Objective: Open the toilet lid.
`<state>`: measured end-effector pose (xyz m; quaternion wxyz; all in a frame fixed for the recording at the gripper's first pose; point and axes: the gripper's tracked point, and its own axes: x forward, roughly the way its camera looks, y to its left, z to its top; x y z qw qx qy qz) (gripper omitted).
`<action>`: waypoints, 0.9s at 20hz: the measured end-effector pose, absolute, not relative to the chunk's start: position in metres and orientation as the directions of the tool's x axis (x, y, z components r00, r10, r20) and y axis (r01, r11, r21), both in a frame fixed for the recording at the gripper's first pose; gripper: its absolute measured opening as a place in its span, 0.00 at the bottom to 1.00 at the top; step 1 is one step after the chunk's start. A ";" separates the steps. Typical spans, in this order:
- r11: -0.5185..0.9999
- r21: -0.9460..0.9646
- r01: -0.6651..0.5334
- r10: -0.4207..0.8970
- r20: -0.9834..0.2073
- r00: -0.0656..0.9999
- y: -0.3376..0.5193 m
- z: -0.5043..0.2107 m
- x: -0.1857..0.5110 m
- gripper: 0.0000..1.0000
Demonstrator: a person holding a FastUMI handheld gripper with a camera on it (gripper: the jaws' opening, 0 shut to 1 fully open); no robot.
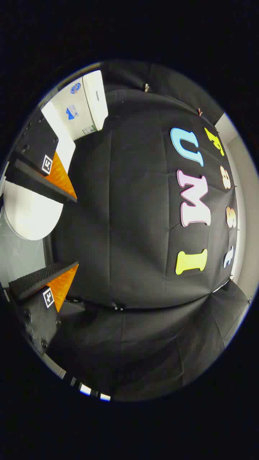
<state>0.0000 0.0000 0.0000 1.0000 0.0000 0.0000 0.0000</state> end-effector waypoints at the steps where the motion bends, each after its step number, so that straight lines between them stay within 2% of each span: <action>1: 1.000 0.000 0.001 -0.001 0.003 1.000 -0.001 0.001 0.000 0.98; 18: 1.000 0.008 -0.015 0.015 -0.012 1.000 0.003 -0.003 0.000 0.98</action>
